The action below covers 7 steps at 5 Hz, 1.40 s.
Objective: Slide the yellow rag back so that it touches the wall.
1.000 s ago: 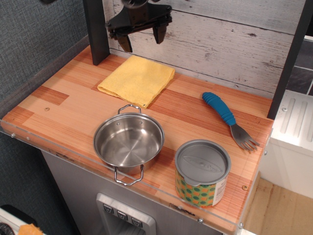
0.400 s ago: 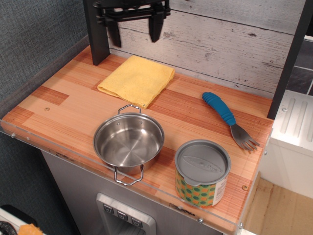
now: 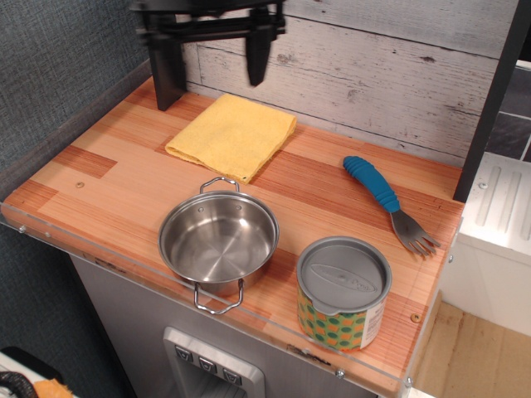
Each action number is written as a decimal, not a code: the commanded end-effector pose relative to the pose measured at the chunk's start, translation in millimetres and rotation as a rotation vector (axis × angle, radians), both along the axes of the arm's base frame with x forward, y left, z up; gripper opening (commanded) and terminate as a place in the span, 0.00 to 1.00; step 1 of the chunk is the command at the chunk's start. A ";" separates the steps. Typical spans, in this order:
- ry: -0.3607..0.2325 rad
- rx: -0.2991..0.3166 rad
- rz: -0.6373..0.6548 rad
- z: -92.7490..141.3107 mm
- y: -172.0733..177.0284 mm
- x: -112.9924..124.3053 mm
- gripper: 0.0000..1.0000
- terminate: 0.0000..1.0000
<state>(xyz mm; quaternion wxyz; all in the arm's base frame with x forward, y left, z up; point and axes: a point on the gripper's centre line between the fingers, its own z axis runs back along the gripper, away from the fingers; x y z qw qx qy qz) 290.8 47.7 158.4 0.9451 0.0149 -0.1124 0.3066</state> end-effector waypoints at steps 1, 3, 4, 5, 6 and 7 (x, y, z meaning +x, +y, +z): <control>-0.052 -0.065 -0.038 36.4 -27.3 -37.2 1.00 0.00; -0.020 -0.142 -0.206 36.9 -64.1 -52.6 1.00 0.00; -0.021 -0.155 -0.339 36.9 -95.8 -53.7 1.00 0.00; -0.014 -0.140 -0.433 35.1 -120.9 -54.4 1.00 0.00; -0.038 -0.128 -0.533 33.7 -143.9 -56.4 1.00 0.00; -0.038 -0.128 -0.533 33.7 -143.9 -56.4 1.00 1.00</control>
